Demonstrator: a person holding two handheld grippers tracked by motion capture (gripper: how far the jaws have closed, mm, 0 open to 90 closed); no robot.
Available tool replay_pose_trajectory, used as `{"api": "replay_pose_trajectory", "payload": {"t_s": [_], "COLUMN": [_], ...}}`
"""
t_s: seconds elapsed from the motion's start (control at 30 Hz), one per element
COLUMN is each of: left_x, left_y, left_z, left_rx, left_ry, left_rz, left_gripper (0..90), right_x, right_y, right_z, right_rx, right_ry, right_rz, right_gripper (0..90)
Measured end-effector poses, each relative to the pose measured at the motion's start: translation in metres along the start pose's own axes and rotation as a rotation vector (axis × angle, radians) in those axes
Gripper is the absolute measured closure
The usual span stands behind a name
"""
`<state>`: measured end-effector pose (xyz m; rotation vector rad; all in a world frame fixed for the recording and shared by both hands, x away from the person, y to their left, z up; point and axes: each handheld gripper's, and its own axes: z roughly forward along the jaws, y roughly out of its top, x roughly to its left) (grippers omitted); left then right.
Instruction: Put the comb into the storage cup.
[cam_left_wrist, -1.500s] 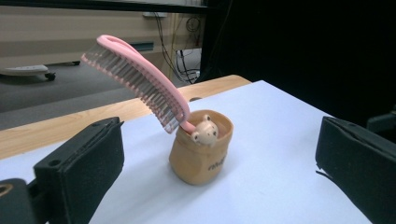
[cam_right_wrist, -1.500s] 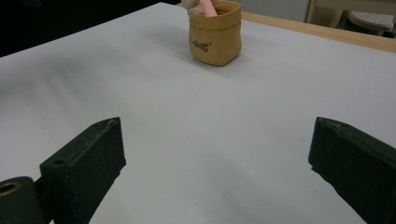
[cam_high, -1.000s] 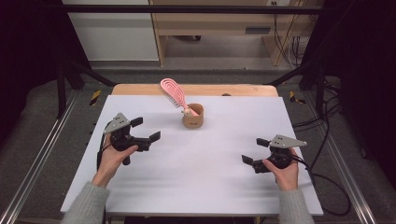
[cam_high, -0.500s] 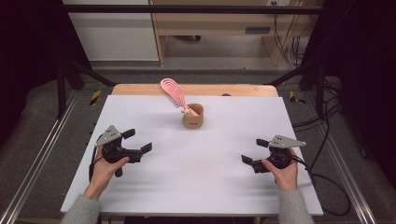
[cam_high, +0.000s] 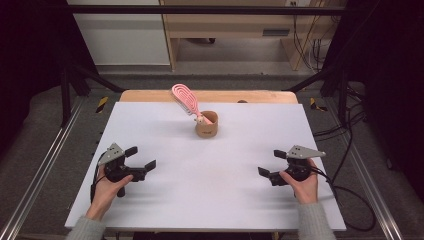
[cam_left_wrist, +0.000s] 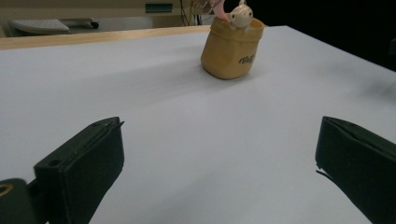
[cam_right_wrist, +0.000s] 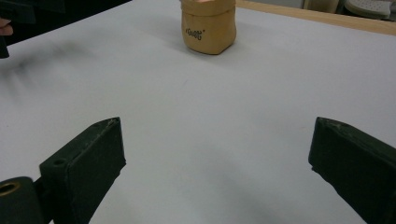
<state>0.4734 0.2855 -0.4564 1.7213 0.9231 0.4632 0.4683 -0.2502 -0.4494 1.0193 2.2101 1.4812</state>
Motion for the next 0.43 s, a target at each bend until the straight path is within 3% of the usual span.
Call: {"api": "replay_pose_trajectory", "payload": {"t_s": [0.43], "left_x": [0.0037], "left_y": [-0.0078], "left_z": [-0.0038], "left_rx": [0.017], "left_ry": [0.017], "left_rz": [0.009], "left_gripper": [1.6], "right_x": [-0.0007], "right_y": [-0.0004], "right_z": [0.0004], "right_rx": [0.012], "right_ry": [0.0], "right_rz": [-0.005], "right_gripper": [4.2]}}
